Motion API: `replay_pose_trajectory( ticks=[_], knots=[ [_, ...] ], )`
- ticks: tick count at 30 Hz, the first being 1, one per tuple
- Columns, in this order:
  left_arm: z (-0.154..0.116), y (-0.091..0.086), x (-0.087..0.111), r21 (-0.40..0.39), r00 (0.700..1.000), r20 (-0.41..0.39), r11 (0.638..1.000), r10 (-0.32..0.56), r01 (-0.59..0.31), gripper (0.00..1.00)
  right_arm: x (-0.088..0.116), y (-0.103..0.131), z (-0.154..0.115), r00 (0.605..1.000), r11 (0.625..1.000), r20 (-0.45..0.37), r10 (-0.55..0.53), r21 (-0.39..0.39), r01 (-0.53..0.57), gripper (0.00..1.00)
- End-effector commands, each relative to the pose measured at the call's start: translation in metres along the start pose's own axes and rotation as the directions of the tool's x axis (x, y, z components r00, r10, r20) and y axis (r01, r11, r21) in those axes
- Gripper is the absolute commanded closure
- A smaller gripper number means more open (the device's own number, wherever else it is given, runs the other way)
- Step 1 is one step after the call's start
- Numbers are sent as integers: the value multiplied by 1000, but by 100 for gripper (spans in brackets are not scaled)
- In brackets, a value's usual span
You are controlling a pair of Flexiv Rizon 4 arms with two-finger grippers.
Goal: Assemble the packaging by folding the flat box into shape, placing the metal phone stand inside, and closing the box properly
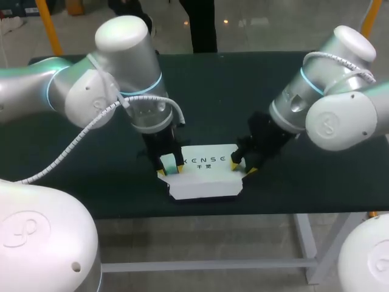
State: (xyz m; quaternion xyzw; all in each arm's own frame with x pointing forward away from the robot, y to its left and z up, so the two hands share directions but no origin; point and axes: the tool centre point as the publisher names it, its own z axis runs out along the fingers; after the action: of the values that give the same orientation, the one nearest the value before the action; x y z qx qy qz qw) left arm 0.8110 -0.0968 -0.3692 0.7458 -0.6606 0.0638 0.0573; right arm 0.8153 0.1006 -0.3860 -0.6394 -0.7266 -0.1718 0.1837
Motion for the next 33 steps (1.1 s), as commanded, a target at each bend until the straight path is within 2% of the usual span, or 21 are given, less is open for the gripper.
replay_pose_trajectory(
  ticks=[1,10,33],
  knots=[
    [2,5,-2,23,1000,-12,1000,3,-3,55,-1,-4,4,1000,1000,-5,-3,-16,3,50],
    [6,6,-4,55,999,-36,998,16,-14,55,-4,-4,8,1000,1000,-23,-3,-11,2,51],
    [7,9,-7,117,978,-200,993,52,-29,51,1,-2,7,993,999,-112,-25,-28,22,51]
  ],
)
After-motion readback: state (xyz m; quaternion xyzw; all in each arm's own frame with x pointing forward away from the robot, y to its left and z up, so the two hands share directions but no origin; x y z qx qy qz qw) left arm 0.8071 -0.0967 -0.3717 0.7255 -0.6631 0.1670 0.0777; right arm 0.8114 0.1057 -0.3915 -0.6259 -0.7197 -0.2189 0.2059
